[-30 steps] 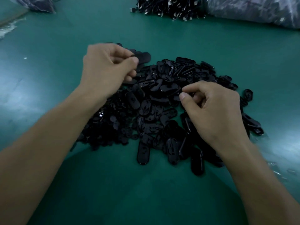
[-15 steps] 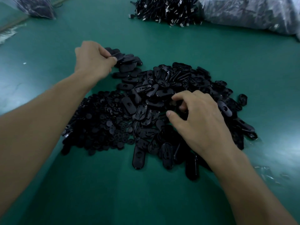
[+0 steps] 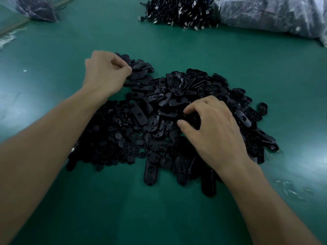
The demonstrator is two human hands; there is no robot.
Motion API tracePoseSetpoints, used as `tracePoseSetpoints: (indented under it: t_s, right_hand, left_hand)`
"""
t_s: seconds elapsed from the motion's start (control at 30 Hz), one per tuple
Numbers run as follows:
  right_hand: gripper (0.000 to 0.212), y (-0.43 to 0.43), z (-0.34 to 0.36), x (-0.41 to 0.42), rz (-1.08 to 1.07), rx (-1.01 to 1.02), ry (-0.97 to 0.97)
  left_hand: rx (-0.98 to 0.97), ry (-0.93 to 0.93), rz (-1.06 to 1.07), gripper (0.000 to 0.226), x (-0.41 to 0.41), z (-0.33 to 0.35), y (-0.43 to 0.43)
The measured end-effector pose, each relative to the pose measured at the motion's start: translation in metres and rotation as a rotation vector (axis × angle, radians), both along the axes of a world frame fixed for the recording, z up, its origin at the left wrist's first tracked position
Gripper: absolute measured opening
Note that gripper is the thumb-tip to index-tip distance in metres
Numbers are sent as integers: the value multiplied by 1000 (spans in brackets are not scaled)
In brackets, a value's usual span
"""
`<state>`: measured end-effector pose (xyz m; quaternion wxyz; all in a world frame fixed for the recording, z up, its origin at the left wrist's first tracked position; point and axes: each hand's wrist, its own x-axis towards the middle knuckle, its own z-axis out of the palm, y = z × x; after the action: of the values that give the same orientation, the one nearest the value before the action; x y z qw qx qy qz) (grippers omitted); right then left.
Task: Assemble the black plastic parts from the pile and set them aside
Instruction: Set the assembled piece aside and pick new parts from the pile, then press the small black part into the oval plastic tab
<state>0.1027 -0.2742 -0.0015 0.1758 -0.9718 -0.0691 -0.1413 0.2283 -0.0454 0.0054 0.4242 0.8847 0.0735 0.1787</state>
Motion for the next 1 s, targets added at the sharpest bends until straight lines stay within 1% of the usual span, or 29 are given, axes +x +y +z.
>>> tracePoseSetpoints:
  t_s: [0.1, 0.2, 0.33, 0.57, 0.63, 0.73, 0.83, 1.0]
  right_hand:
    - [29, 0, 1, -1, 22, -13, 10]
    - [33, 0, 2, -1, 16, -16, 19]
    - [31, 0, 3, -1, 12, 4, 32]
    - [26, -3, 4, -1, 17, 63, 30]
    - [25, -3, 4, -1, 19, 80, 13]
    - [28, -2, 4, -1, 6, 96, 6]
    - [20, 1, 3, 0, -21, 81, 5]
    - [15, 6, 4, 0, -63, 127, -2]
  left_hand:
    - [-9, -47, -86, 24, -17, 7, -10]
    - [-37, -52, -162, 21, -34, 15, -22]
    - [-67, -56, -223, 17, -54, 13, -35]
    - [28, -52, -338, 16, -82, 4, -45]
    - [38, -53, -393, 13, -87, 4, -48]
    - [80, -46, -493, 9, -92, 3, -52]
    - [138, -19, -552, 12, -97, 0, -56]
    - [154, 29, -580, 12, -99, -2, -60]
